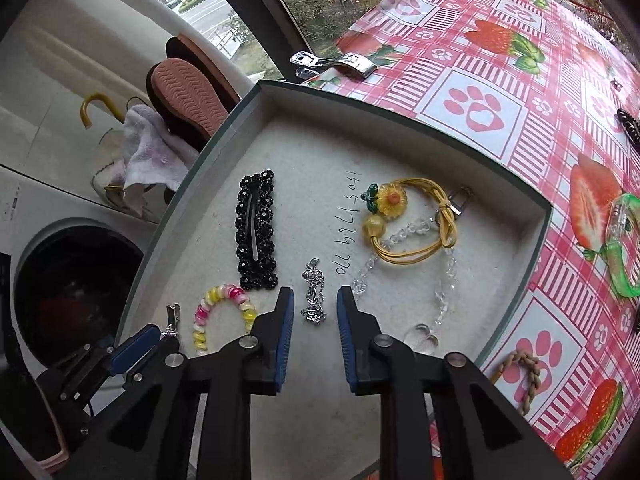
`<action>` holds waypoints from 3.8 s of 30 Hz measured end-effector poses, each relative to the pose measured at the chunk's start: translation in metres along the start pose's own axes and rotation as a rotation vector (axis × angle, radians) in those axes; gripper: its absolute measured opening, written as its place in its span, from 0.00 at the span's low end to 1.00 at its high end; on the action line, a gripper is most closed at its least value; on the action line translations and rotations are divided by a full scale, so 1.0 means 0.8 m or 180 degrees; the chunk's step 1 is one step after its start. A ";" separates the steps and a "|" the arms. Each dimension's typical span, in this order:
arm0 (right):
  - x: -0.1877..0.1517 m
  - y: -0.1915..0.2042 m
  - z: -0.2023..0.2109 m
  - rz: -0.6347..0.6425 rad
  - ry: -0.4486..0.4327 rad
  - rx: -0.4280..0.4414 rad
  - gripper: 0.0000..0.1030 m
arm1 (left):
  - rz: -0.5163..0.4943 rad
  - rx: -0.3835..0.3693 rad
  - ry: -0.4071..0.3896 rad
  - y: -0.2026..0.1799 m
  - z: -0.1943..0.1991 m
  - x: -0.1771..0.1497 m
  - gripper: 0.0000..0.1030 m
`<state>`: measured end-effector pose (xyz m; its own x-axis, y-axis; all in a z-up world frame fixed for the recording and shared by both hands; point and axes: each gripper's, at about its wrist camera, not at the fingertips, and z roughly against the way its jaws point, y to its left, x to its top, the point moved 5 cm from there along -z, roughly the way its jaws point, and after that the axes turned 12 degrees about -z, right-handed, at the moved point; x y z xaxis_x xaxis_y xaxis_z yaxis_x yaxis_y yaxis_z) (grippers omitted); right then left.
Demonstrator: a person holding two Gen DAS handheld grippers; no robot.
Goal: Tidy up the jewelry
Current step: 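Carry the star pin and silver charm into the white tray and open both tools, then grasp the green plastic bangle with the left tool while the right tool grasps the black claw clip, then carry the green bangle and black claw clip into the tray and release both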
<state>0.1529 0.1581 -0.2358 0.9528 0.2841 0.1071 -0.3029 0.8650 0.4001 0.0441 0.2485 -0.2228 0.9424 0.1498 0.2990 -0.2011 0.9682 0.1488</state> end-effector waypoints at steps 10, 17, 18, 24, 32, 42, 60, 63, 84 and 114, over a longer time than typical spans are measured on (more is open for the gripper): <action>-0.019 -0.029 0.063 -0.0317 -0.0183 0.0150 0.43 | -0.0092 0.0022 -0.0015 -0.016 0.022 0.011 0.89; -0.042 -0.100 0.121 -0.0688 -0.0354 0.0000 0.44 | -0.0282 -0.0120 -0.0238 -0.052 0.056 0.034 0.97; -0.046 -0.114 0.128 -0.0764 -0.0370 -0.0050 0.44 | -0.0334 -0.0138 -0.0246 -0.060 0.058 0.037 0.98; -0.058 -0.200 0.164 -0.1160 -0.0511 -0.0318 0.58 | -0.0556 -0.0242 -0.0300 -0.111 0.067 0.064 0.98; -0.044 -0.267 0.183 -0.1308 -0.0565 -0.0494 0.58 | -0.0768 -0.0327 -0.0329 -0.181 0.080 0.116 1.00; -0.011 -0.300 0.160 -0.1142 -0.0496 -0.0577 0.58 | -0.0882 -0.0408 -0.0346 -0.252 0.062 0.200 1.00; 0.011 -0.317 0.133 -0.0985 -0.0605 -0.0606 0.56 | -0.1047 -0.0467 -0.0071 -0.329 -0.034 0.268 1.00; 0.014 -0.317 0.131 -0.0957 -0.0616 -0.0612 0.55 | -0.1060 -0.0420 -0.0013 -0.332 -0.046 0.268 0.97; 0.023 -0.314 0.139 -0.0831 -0.0705 -0.0617 0.22 | -0.1384 -0.0681 -0.0080 -0.373 -0.039 0.254 0.16; -0.052 -0.266 0.201 -0.0975 -0.0671 -0.0363 0.23 | -0.0895 -0.0808 -0.0224 -0.248 0.075 0.123 0.16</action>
<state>0.1809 -0.1044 -0.1794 0.9793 -0.0754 0.1878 0.0072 0.9404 0.3401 0.1608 0.0594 -0.1660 0.9289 -0.1343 0.3451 0.1435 0.9896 -0.0011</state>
